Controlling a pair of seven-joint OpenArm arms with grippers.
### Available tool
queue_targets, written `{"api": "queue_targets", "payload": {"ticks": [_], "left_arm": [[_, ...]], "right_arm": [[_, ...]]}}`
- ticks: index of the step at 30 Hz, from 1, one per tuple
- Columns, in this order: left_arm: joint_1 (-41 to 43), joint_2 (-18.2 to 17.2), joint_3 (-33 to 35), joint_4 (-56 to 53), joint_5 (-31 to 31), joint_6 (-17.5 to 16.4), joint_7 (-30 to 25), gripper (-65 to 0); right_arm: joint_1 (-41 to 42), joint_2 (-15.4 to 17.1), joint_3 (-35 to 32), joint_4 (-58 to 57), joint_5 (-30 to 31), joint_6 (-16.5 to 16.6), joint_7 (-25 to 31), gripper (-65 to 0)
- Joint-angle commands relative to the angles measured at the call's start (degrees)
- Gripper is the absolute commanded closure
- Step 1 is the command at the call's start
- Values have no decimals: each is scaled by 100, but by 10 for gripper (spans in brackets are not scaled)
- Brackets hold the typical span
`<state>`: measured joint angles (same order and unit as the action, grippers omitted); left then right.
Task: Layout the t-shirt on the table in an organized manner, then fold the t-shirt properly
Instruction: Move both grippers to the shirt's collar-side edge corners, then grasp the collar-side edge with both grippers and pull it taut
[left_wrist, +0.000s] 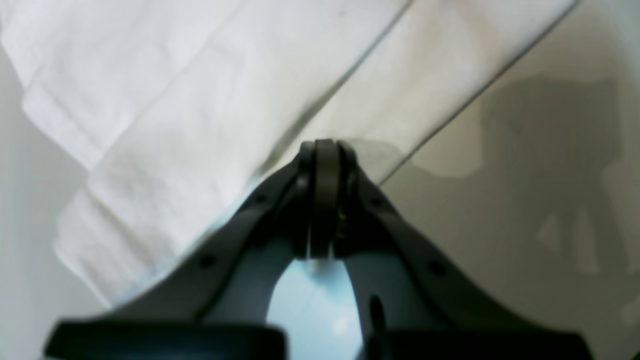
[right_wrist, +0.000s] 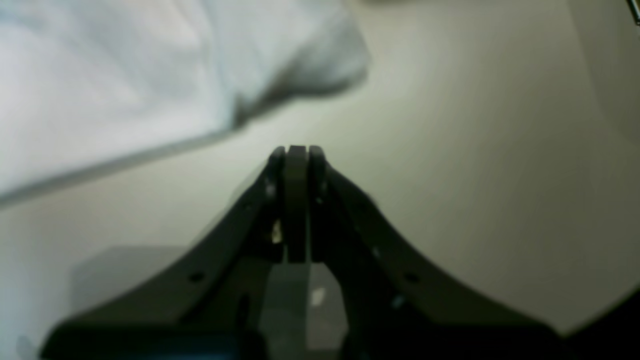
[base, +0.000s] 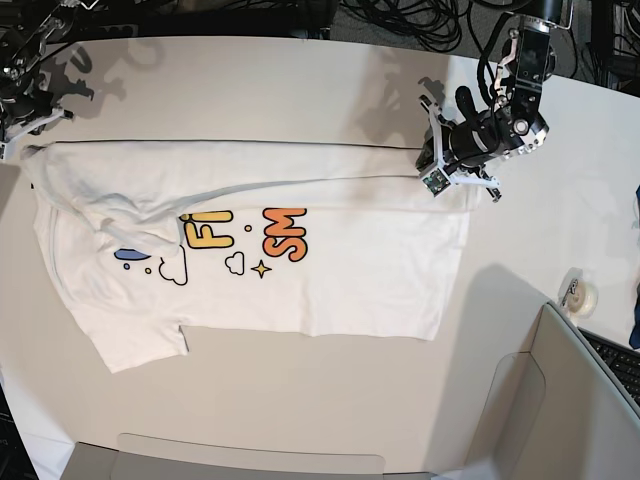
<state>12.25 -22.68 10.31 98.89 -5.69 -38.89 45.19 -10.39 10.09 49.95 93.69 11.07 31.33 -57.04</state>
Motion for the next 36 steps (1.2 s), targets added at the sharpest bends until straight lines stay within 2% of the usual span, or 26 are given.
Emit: {"api": "queue_targets", "payload": {"ticks": [1, 4, 6, 8, 11, 15, 21, 24, 31, 33, 36], "left_arm": [[195, -84, 2, 49, 292, -111, 646, 0], [327, -84, 2, 287, 292, -111, 778, 0], [335, -75, 2, 313, 292, -111, 787, 0], [335, -75, 2, 313, 292, -111, 787, 0], [327, -75, 2, 313, 292, -111, 787, 0], [335, -75, 11, 313, 292, -111, 787, 0], [335, -75, 11, 313, 292, -111, 787, 0], [335, -75, 11, 313, 292, -111, 787, 0], [344, -75, 2, 313, 292, -111, 804, 0], [458, -84, -6, 313, 292, -111, 804, 0], [538, -93, -6, 313, 292, -111, 804, 0]], "right_arm": [[-82, 86, 29, 244, -39, 36, 2, 0], [-328, 24, 29, 912, -39, 36, 2, 0], [-442, -152, 29, 1457, -30, 36, 2, 0], [-442, -371, 29, 1932, -30, 36, -6, 0], [-187, -494, -217, 2143, -39, 36, -6, 0], [270, -468, -675, 1660, -57, 36, 2, 0], [1193, -450, -868, 464, -839, 36, 46, 0], [1378, -389, -1061, -20, -1076, 36, 46, 0], [929, -319, -1255, -213, -1243, 36, 231, 0], [736, -178, -1255, -204, -1226, 36, 240, 0], [437, -134, -1228, -55, -1226, 36, 240, 0]]}}
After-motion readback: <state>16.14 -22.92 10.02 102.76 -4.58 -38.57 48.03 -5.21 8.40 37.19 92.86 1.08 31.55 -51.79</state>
